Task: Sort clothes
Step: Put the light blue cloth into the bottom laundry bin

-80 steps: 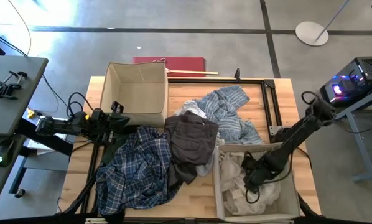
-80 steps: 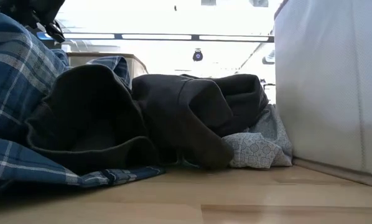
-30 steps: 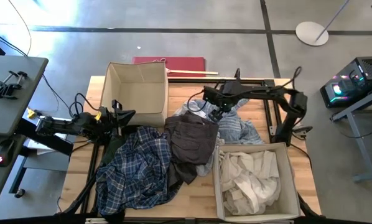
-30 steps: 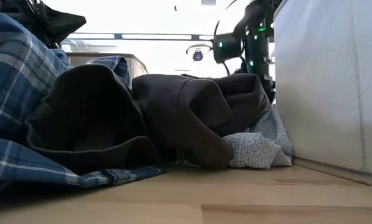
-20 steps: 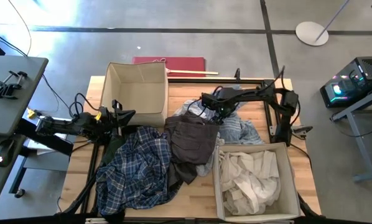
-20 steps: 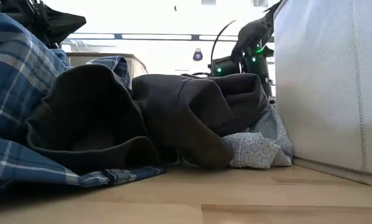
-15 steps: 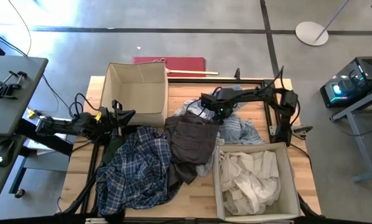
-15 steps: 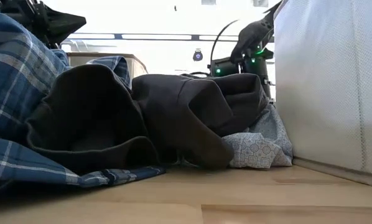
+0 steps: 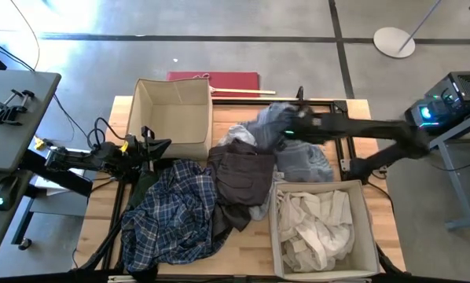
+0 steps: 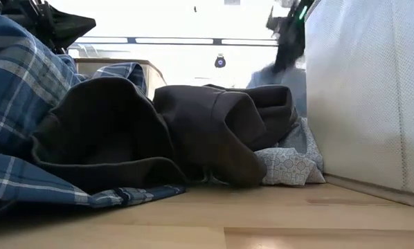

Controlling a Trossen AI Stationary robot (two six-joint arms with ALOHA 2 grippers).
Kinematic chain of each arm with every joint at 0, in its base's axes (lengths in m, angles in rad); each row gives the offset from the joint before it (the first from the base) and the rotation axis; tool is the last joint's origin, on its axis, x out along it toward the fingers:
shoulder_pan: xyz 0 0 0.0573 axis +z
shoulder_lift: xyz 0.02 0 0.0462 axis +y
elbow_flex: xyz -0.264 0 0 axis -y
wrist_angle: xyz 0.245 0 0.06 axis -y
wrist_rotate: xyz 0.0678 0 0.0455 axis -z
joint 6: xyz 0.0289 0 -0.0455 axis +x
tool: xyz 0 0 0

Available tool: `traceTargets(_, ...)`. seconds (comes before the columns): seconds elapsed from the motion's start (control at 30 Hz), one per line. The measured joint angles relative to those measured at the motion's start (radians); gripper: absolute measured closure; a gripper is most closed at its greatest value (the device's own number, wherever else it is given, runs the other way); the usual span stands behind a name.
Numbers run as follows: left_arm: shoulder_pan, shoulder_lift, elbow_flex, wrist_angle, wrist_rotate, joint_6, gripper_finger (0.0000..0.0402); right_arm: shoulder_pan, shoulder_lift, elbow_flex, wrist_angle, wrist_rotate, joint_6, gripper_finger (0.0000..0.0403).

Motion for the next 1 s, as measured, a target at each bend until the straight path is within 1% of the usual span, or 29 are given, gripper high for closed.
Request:
traceTargets(0.07, 0.000, 0.000, 0.000, 0.004, -0.005, 0.001, 0.0401, 0.086, -0.129, 0.000, 0.057, 0.101, 0.017, 0.0395)
traceTargets(0.13, 0.000, 0.000, 0.000, 0.014, -0.009, 0.001, 0.0401, 0.185, -0.250, 0.000, 0.156, 0.205, 0.007, 0.0391)
traceTargets(0.2, 0.000, 0.000, 0.000, 0.026, -0.017, 0.003, 0.0401, 0.294, -0.352, 0.002, 0.312, 0.258, -0.085, 0.0389)
traceTargets(0.23, 0.000, 0.000, 0.000, 0.031, -0.023, 0.003, 0.0401, 0.350, -0.394, 0.003, 0.406, 0.256, -0.157, 0.0389)
traceTargets(0.27, 0.000, 0.000, 0.000, 0.035, -0.029, 0.003, 0.0401, 0.406, -0.425, 0.004, 0.499, 0.225, -0.239, 0.0388)
traceTargets(0.3, 0.000, 0.000, 0.000, 0.036, -0.035, 0.003, 0.0401, 0.460, -0.451, 0.004, 0.592, 0.167, -0.331, 0.0388)
traceTargets(0.33, 0.000, 0.000, 0.000, 0.037, -0.038, 0.003, 0.0401, 0.513, -0.469, 0.004, 0.683, 0.089, -0.426, 0.0388)
traceTargets(0.4, 0.000, 0.000, 0.000, 0.037, -0.039, 0.003, 0.0401, 0.610, -0.489, 0.005, 0.846, -0.094, -0.565, 0.0388)
traceTargets(0.47, 0.000, 0.000, 0.000, 0.037, -0.039, 0.000, 0.0401, 0.693, -0.494, 0.005, 0.963, -0.264, -0.648, 0.0388)
traceTargets(0.5, 0.000, 0.000, 0.000, 0.037, -0.039, 0.000, 0.0401, 0.728, -0.494, 0.005, 1.005, -0.326, -0.677, 0.0388)
traceTargets(0.57, 0.000, 0.000, 0.000, 0.037, -0.039, 0.000, 0.0401, 0.793, -0.491, 0.004, 1.052, -0.406, -0.728, 0.0388)
traceTargets(0.6, 0.000, 0.000, 0.000, 0.036, -0.039, 0.000, 0.0401, 0.825, -0.488, 0.004, 1.066, -0.422, -0.748, 0.0387)
traceTargets(0.67, 0.000, 0.000, 0.000, 0.036, -0.039, 0.000, 0.0401, 0.887, -0.479, 0.004, 1.068, -0.420, -0.788, 0.0387)
traceTargets(0.7, 0.000, 0.000, 0.000, 0.036, -0.039, 0.000, 0.0401, 0.916, -0.475, 0.004, 1.047, -0.400, -0.811, 0.0387)
traceTargets(0.73, 0.000, 0.000, 0.000, 0.036, -0.039, 0.000, 0.0401, 0.944, -0.470, 0.004, 1.002, -0.354, -0.837, 0.0387)
traceTargets(0.77, 0.000, 0.000, 0.000, 0.035, -0.038, -0.001, 0.0401, 0.972, -0.464, 0.004, 0.954, -0.279, -0.852, 0.0387)
traceTargets(0.83, 0.000, 0.000, 0.000, 0.033, -0.031, -0.013, 0.0401, 1.026, -0.446, 0.004, 0.850, -0.033, -0.830, 0.0387)
traceTargets(0.9, 0.000, 0.000, 0.000, 0.033, -0.031, -0.030, 0.0401, 1.074, -0.420, 0.003, 0.737, 0.218, -0.765, 0.0387)
traceTargets(0.97, 0.000, 0.000, 0.000, 0.033, -0.030, -0.043, 0.0401, 1.107, -0.396, 0.002, 0.620, 0.441, -0.657, 0.0387)
traceTargets(1.0, 0.000, 0.000, 0.000, 0.033, -0.030, -0.045, 0.0401, 1.120, -0.389, 0.002, 0.557, 0.524, -0.583, 0.0387)
